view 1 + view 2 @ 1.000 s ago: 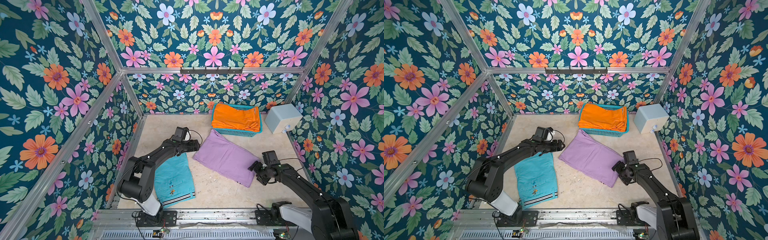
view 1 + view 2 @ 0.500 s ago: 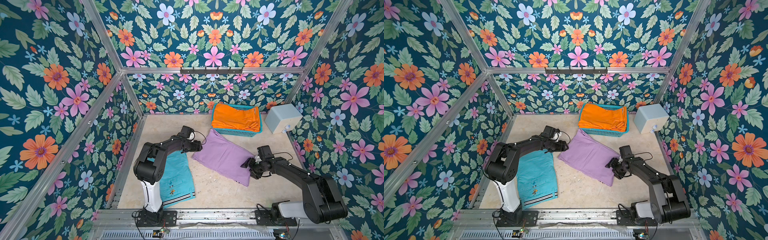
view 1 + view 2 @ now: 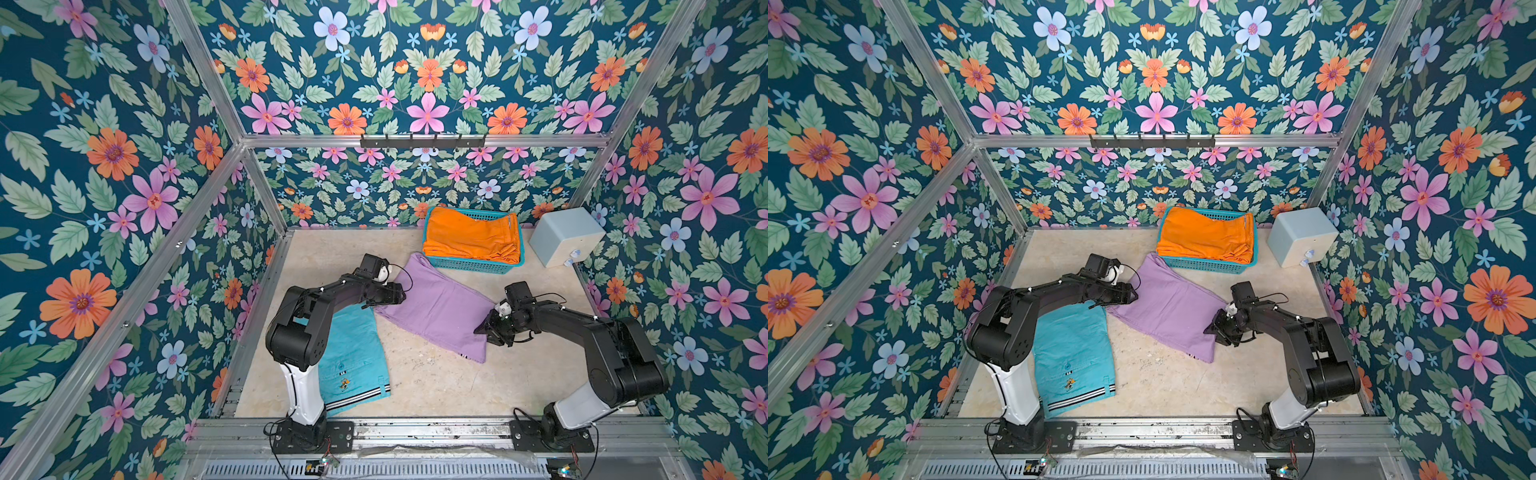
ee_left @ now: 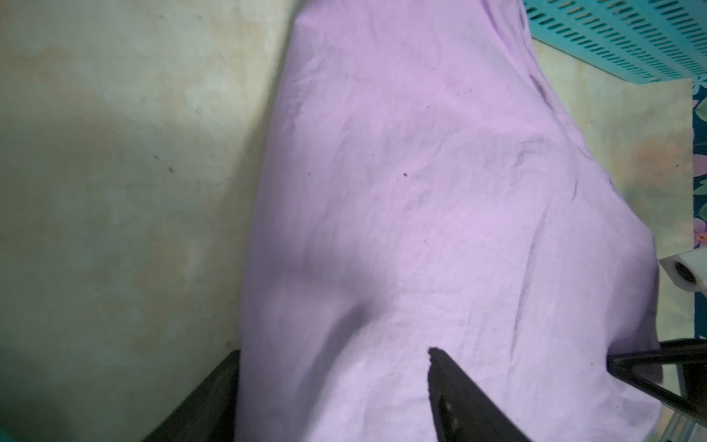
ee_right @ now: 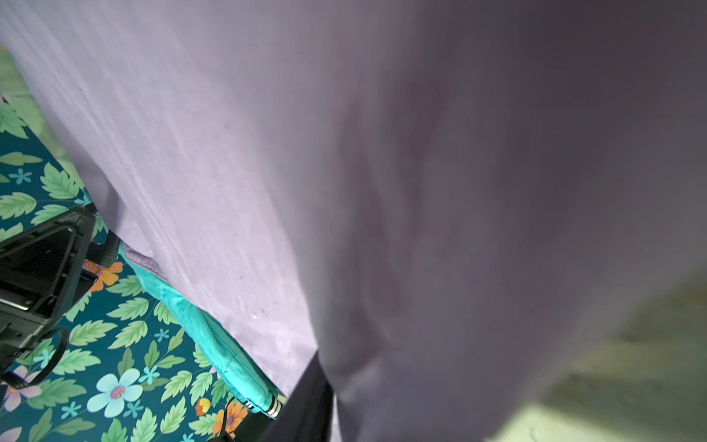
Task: Put the folded long pants in the basket
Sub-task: Adjust the long pant at the center of the board, then pick up the long pant at the center of the board.
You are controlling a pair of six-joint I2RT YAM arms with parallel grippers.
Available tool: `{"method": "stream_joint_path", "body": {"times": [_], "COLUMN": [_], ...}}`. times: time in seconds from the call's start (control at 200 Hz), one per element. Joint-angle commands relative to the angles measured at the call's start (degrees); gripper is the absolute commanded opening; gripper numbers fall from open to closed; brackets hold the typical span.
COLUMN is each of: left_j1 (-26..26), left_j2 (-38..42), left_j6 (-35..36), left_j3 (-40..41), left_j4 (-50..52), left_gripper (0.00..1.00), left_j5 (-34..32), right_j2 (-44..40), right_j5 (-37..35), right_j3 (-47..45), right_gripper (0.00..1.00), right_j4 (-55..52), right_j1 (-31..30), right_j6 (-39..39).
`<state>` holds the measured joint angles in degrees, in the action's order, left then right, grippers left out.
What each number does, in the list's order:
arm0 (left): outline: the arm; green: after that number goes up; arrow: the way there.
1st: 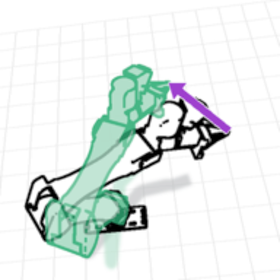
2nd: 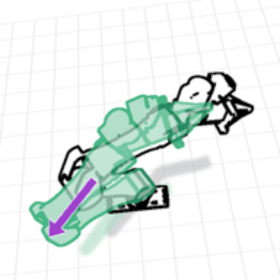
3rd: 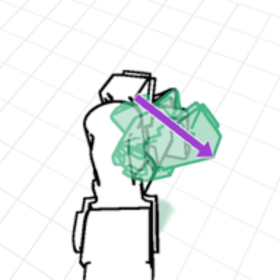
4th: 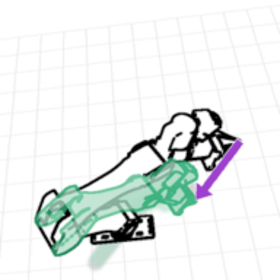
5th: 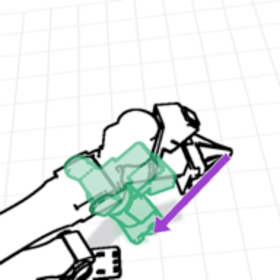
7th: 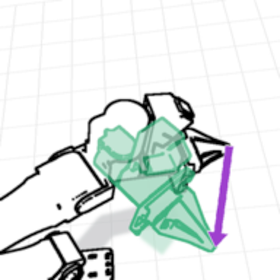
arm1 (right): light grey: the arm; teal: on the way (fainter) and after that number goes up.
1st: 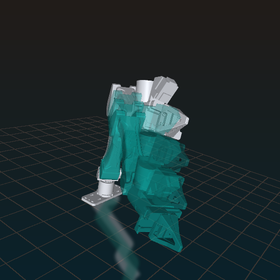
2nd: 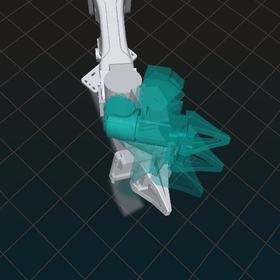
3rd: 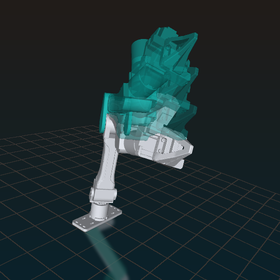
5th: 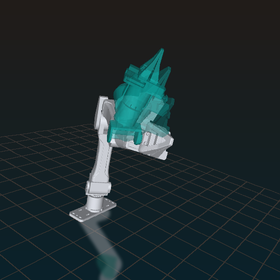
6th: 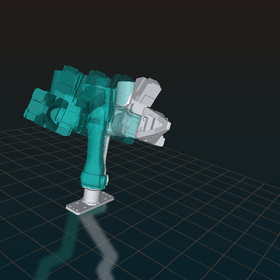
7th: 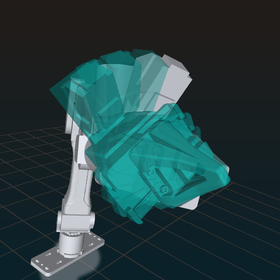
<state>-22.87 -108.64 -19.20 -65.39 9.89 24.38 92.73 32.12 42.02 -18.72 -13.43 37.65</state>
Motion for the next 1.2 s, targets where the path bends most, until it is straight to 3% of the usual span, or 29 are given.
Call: {"method": "stream_joint_path", "body": {"times": [0.0,0.2,0.53,0.78,0.945,1.06,1.195], "left_j1": [-0.2,-0.4,-0.5,-0.4,-0.5,-0.4,-0.5], "left_j2": [0.1,-0.5,-0.9,-1.5,-1.0,0.3,1.7], "left_j6": [0.0,-0.2,-0.1,-0.1,-0.1,-0.2,0.0], "left_j3": [0.8,1.2,1.3,1.1,1.1,0.8,-0.1], "left_j4": [4.5,4.3,4.5,4.5,4.9,5.9,8.0], "left_gripper": [0.78,0.77,0.75,0.75,0.75,0.79,0.80], "left_j5": [1.2,1.4,1.0,1.2,0.5,-0.8,-1.4], "right_j2": [1.6,1.8,8.6,12.5,13.0,11.6,8.8], "right_j5": [-8.9,-10.7,-12.1,-15.2,-15.6,-15.3,-16.1], "right_j3": [-0.6,2.3,6.6,11.8,12.3,12.4,14.1], "right_gripper": [0.34,0.49,0.51,0.29,0.00,0.00,0.00], "right_j4": [-4.7,-7.1,-8.0,-12.1,-11.6,-12.4,-21.1], "right_j1": [-0.6,-1.9,-3.5,-5.6,-6.0,-5.8,-5.1], "right_j6": [-1.7,-1.9,-1.6,-3.5,-4.3,-6.3,-12.6]}}
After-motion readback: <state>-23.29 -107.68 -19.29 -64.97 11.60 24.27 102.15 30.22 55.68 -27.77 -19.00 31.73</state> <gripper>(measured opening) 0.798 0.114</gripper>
